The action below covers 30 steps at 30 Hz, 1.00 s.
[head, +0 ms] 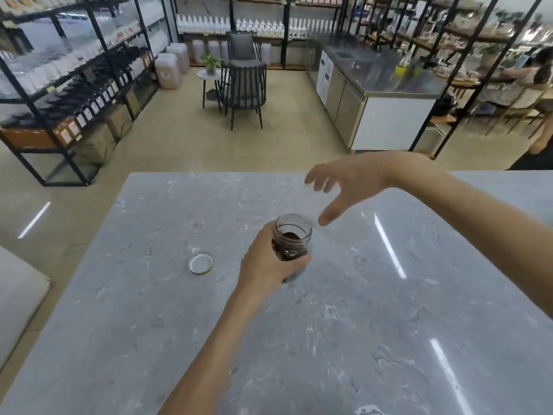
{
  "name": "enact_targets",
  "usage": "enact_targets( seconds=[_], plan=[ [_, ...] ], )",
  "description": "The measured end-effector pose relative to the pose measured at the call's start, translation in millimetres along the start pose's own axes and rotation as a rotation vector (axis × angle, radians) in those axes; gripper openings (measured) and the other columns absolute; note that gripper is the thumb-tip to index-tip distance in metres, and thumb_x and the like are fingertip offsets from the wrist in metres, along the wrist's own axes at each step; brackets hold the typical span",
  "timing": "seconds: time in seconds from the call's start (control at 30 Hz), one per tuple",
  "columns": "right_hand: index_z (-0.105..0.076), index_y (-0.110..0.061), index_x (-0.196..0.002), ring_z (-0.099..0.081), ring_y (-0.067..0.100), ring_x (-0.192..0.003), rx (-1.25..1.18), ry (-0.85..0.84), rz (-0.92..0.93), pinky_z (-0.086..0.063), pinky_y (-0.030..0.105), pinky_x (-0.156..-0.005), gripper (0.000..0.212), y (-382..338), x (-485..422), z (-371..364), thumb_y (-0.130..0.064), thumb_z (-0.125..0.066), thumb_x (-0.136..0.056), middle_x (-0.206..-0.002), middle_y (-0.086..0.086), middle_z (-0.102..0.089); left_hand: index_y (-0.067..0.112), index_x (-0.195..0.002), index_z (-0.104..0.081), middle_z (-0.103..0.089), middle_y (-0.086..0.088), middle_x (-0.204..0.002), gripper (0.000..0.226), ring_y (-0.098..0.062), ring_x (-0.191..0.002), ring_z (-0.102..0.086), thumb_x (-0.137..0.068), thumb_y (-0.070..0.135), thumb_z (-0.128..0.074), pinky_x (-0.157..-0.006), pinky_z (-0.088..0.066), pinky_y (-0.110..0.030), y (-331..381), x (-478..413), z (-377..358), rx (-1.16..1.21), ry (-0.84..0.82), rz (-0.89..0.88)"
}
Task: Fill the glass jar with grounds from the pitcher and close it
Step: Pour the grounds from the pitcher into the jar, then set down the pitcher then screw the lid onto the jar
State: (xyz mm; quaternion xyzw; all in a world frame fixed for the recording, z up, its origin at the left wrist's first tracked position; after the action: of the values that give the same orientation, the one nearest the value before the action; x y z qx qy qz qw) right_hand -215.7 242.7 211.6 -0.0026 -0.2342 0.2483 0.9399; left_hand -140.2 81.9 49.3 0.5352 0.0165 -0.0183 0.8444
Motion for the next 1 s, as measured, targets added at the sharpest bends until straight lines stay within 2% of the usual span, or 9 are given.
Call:
enact_targets(
  seconds=[0.1, 0.2, 0.3, 0.37, 0.47, 0.63, 0.73, 0.83, 1.0],
  plan=[
    [-0.044, -0.044, -0.135, -0.057, -0.009, -0.112, -0.578, 0.104, 0.043, -0.052, 0.041, -0.098, 0.087, 40, 8, -51, -0.071, -0.078, -0.059, -0.121, -0.025, -0.059, 0.056, -0.118, -0.049, -0.065, 0.036, -0.114, 0.071, 0.011, -0.104, -0.063, -0.057, 0.067, -0.085, -0.086, -0.053, -0.029, -16, 5, 5, 0.044, 0.024, 0.009],
    [-0.050, -0.040, -0.134, -0.060, 0.001, -0.116, -0.965, 0.244, 0.028, -0.051, 0.049, -0.098, 0.073, 62, 13, -131, -0.058, -0.080, -0.070, -0.122, -0.015, -0.062, 0.062, -0.117, -0.046, -0.064, 0.037, -0.116, 0.074, 0.010, -0.107, -0.062, -0.055, 0.069, -0.084, -0.095, -0.054, -0.037, -39, 14, 0, 0.010, 0.020, 0.035],
    [-0.052, -0.043, -0.131, -0.059, 0.004, -0.118, -1.208, 0.341, -0.010, -0.053, 0.041, -0.094, 0.069, 68, 20, -203, -0.059, -0.077, -0.069, -0.122, -0.015, -0.063, 0.058, -0.120, -0.048, -0.065, 0.033, -0.116, 0.077, 0.007, -0.108, -0.063, -0.054, 0.067, -0.086, -0.097, -0.054, -0.039, -62, 29, -13, 0.023, 0.011, 0.100],
    [-0.050, -0.043, -0.133, -0.058, 0.003, -0.119, -1.283, 0.385, -0.046, -0.052, 0.036, -0.092, 0.074, 71, 26, -237, -0.060, -0.077, -0.067, -0.127, -0.013, -0.060, 0.062, -0.116, -0.048, -0.065, 0.037, -0.112, 0.073, 0.011, -0.104, -0.063, -0.053, 0.067, -0.085, -0.091, -0.054, -0.030, -69, 39, -25, -0.014, 0.003, 0.133],
    [-0.041, -0.038, -0.141, -0.052, -0.003, -0.120, -1.175, 0.487, -0.136, -0.049, 0.031, -0.091, 0.088, 75, 34, -275, -0.058, -0.082, -0.066, -0.132, -0.008, -0.045, 0.065, -0.111, -0.045, -0.064, 0.043, -0.101, 0.069, 0.014, -0.093, -0.063, -0.053, 0.069, -0.083, -0.077, -0.049, -0.018, -79, 56, -41, -0.110, 0.039, 0.176],
    [-0.024, -0.024, -0.153, -0.044, 0.004, -0.125, -0.741, 0.501, -0.200, -0.047, 0.031, -0.096, 0.103, 84, 52, -319, -0.059, -0.075, -0.071, -0.136, -0.008, -0.037, 0.073, -0.112, -0.037, -0.060, 0.047, -0.106, 0.074, 0.011, -0.100, -0.061, -0.054, 0.070, -0.083, -0.084, -0.049, -0.020, -106, 84, -57, -0.114, 0.052, 0.253],
    [-0.020, -0.025, -0.155, -0.043, 0.010, -0.131, -0.729, 0.439, -0.167, -0.047, 0.036, -0.101, 0.103, 90, 61, -339, -0.057, -0.074, -0.073, -0.145, -0.007, -0.032, 0.071, -0.117, -0.038, -0.057, 0.045, -0.117, 0.078, 0.017, -0.106, -0.058, -0.053, 0.071, -0.083, -0.085, -0.046, -0.016, -121, 96, -58, -0.172, -0.003, 0.245],
    [-0.016, -0.028, -0.155, -0.044, 0.011, -0.130, -0.696, 0.368, -0.161, -0.046, 0.033, -0.102, 0.103, 94, 64, -349, -0.057, -0.074, -0.076, -0.150, -0.009, -0.029, 0.061, -0.124, -0.043, -0.058, 0.040, -0.122, 0.082, 0.014, -0.112, -0.056, -0.055, 0.065, -0.087, -0.092, -0.047, -0.022, -136, 103, -56, -0.215, -0.084, 0.273],
    [-0.013, -0.028, -0.156, -0.049, 0.017, -0.126, -0.629, 0.301, -0.166, -0.045, 0.032, -0.101, 0.104, 102, 64, -359, -0.055, -0.076, -0.077, -0.154, -0.008, -0.026, 0.053, -0.133, -0.044, -0.055, 0.040, -0.126, 0.090, 0.021, -0.116, -0.050, -0.056, 0.063, -0.089, -0.092, -0.041, -0.016, -149, 112, -54, -0.234, -0.137, 0.301]
  ],
)
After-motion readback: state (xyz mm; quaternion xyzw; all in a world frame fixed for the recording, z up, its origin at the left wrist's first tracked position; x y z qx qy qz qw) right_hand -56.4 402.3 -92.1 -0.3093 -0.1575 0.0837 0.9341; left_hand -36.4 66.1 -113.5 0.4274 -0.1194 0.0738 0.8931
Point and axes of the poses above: each hand's wrist, its own x-axis away from the middle knuckle, its own z-axis out of the back of the hand, y = z × x, the point moved 4 cm from there along -x, towards the middle knuckle
